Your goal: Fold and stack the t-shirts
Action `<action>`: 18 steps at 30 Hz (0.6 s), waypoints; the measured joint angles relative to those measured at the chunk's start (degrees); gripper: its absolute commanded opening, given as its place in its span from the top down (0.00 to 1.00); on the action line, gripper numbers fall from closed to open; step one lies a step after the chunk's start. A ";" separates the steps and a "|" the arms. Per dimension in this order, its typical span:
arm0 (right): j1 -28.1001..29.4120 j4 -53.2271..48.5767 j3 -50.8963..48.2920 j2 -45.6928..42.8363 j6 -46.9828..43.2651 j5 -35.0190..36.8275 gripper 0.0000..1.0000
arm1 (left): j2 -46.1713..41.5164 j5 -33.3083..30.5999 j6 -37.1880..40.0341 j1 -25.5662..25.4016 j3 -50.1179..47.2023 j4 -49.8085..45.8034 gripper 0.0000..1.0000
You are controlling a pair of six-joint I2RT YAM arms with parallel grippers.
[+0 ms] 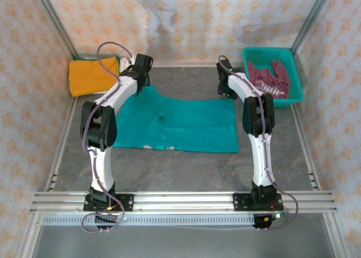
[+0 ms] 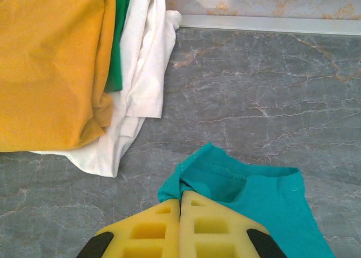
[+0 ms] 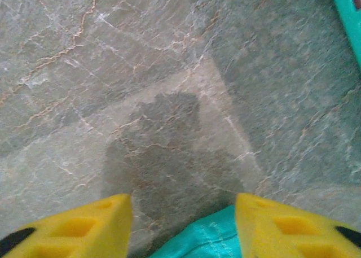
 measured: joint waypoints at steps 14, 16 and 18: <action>-0.94 -0.37 -1.14 0.02 0.76 -2.60 0.62 | 1.07 -0.98 0.85 1.27 0.98 -0.09 1.00; -0.94 -0.17 -1.18 0.15 0.94 -3.50 0.75 | 1.53 -1.09 0.87 1.25 1.05 -0.09 1.00; -0.94 0.13 -1.18 0.24 1.46 -4.31 0.85 | 1.86 -1.22 0.87 1.27 1.14 -0.09 1.00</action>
